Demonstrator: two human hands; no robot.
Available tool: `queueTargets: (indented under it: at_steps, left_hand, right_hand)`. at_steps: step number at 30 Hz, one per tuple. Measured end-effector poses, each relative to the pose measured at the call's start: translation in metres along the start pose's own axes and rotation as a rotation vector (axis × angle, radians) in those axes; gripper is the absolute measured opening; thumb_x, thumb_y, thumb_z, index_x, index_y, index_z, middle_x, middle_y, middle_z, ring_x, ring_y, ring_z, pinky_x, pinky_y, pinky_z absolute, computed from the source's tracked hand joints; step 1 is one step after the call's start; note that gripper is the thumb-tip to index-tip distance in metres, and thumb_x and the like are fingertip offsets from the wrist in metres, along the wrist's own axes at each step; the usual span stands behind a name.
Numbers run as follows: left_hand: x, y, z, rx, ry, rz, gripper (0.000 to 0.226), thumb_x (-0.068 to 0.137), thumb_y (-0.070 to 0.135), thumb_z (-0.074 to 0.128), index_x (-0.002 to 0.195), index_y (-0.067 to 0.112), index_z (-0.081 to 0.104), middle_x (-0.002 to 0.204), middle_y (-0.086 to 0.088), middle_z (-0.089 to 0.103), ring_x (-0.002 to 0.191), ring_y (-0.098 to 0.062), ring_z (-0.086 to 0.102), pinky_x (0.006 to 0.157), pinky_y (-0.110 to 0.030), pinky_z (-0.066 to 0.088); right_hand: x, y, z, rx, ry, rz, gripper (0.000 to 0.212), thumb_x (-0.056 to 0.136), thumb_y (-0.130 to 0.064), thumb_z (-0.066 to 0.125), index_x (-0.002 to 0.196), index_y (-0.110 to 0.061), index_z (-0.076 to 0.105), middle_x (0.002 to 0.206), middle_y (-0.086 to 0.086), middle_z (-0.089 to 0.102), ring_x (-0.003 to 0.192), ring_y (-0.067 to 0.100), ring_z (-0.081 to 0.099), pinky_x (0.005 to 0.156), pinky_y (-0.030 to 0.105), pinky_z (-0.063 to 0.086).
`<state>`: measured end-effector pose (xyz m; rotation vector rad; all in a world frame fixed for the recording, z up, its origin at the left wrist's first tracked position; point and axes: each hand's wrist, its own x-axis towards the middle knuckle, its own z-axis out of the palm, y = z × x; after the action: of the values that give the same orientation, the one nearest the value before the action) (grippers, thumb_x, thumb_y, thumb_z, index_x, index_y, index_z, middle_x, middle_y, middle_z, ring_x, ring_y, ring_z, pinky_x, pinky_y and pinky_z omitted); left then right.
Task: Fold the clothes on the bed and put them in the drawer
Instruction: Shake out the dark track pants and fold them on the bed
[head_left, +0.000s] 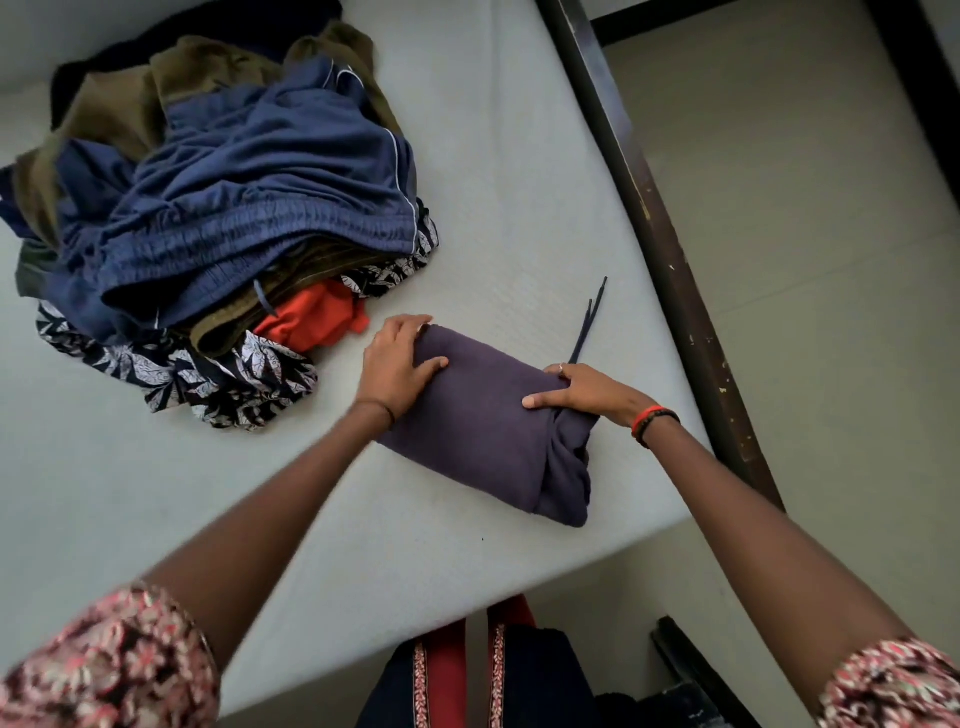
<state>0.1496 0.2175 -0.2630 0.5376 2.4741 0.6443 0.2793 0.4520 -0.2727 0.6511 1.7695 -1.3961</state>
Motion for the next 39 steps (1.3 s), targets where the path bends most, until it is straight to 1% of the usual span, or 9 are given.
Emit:
queueTargets:
  at_steps: [4, 7, 12, 17, 20, 26, 31, 36, 39]
  left_hand:
    - [-0.07, 0.012, 0.038, -0.534, 0.542, -0.572, 0.056, 0.084, 0.028, 0.068, 0.127, -0.002, 0.049, 0.13, -0.021, 0.047, 0.123, -0.031, 0.045, 0.104, -0.035, 0.033]
    - [-0.11, 0.013, 0.063, -0.948, 0.529, -1.134, 0.056, 0.081, 0.044, 0.068, 0.097, -0.009, 0.057, 0.098, -0.026, 0.057, 0.093, -0.037, 0.056, 0.085, -0.037, 0.044]
    - [-0.127, 0.043, 0.085, -1.45, 0.017, -0.944, 0.052, 0.084, 0.044, 0.063, 0.126, 0.02, 0.048, 0.125, 0.005, 0.057, 0.116, -0.016, 0.053, 0.103, -0.037, 0.04]
    - [-0.098, 0.051, 0.088, -1.507, 0.155, -0.904, 0.074, 0.073, 0.037, 0.074, 0.138, 0.019, 0.043, 0.131, 0.002, 0.057, 0.115, -0.019, 0.056, 0.102, -0.043, 0.045]
    - [-0.1, 0.052, 0.091, -1.534, 0.194, -0.896, 0.066, 0.078, 0.036, 0.071, 0.136, 0.02, 0.044, 0.129, 0.004, 0.057, 0.113, -0.016, 0.056, 0.097, -0.036, 0.047]
    - [-0.107, 0.041, 0.096, -1.594, 0.157, -0.903, 0.049, 0.084, 0.037, 0.063, 0.127, 0.024, 0.046, 0.131, -0.001, 0.056, 0.118, -0.021, 0.054, 0.105, -0.041, 0.042]
    - [-0.101, 0.033, 0.09, -1.52, 0.138, -0.892, 0.062, 0.082, 0.035, 0.067, 0.137, 0.021, 0.043, 0.132, 0.002, 0.056, 0.117, -0.018, 0.054, 0.095, -0.035, 0.048]
    - [-0.097, 0.037, 0.084, -1.474, 0.122, -0.905, 0.066, 0.079, 0.039, 0.07, 0.137, 0.027, 0.044, 0.129, 0.006, 0.059, 0.114, -0.015, 0.056, 0.091, -0.035, 0.05]
    - [-0.097, 0.043, 0.076, -1.53, 0.089, -0.938, 0.07, 0.074, 0.043, 0.072, 0.137, 0.025, 0.044, 0.128, 0.002, 0.06, 0.115, -0.021, 0.058, 0.093, -0.042, 0.051]
  right_hand:
    - [0.004, -0.006, -0.009, 0.044, 0.159, -0.048, 0.039, 0.073, -0.049, 0.076, 0.096, -0.018, 0.07, 0.096, -0.005, 0.07, 0.093, 0.01, 0.064, 0.08, 0.024, 0.049]
    - [0.012, -0.015, -0.009, 0.098, 0.34, -0.027, 0.052, 0.069, -0.056, 0.075, 0.088, -0.011, 0.062, 0.086, 0.001, 0.066, 0.076, 0.015, 0.062, 0.072, 0.031, 0.051]
    - [0.023, -0.025, 0.005, 0.015, 0.438, 0.136, 0.068, 0.063, -0.078, 0.063, 0.062, -0.026, 0.02, 0.059, -0.001, 0.03, 0.047, 0.01, 0.035, 0.053, 0.023, 0.034]
    - [0.017, -0.003, 0.007, 0.285, 1.049, 0.226, 0.056, 0.084, -0.04, 0.067, 0.115, 0.002, 0.048, 0.122, 0.02, 0.046, 0.107, 0.031, 0.049, 0.088, 0.035, 0.041]
    - [0.016, 0.004, 0.005, 0.387, 0.928, 0.321, 0.071, 0.077, -0.032, 0.076, 0.124, 0.006, 0.039, 0.126, 0.025, 0.049, 0.114, 0.038, 0.052, 0.094, 0.042, 0.046]
    - [0.024, -0.017, 0.005, 0.152, 0.768, 0.137, 0.037, 0.081, 0.001, 0.062, 0.107, -0.005, 0.036, 0.078, 0.001, 0.045, 0.074, 0.019, 0.047, 0.051, 0.021, 0.036]
    - [0.033, -0.037, 0.006, -0.032, 0.506, 0.021, 0.01, 0.086, -0.018, 0.059, 0.081, -0.01, 0.056, 0.073, 0.0, 0.052, 0.071, 0.016, 0.048, 0.058, 0.027, 0.034]
    - [0.026, -0.048, 0.026, -0.073, 0.142, -0.028, 0.065, 0.075, -0.067, 0.062, 0.121, -0.021, 0.056, 0.113, -0.01, 0.055, 0.103, 0.01, 0.053, 0.09, 0.027, 0.041]
    - [0.019, -0.051, 0.028, -0.155, 0.08, -0.059, 0.088, 0.07, -0.055, 0.076, 0.142, -0.022, 0.037, 0.135, -0.005, 0.049, 0.121, 0.015, 0.049, 0.104, 0.029, 0.038]
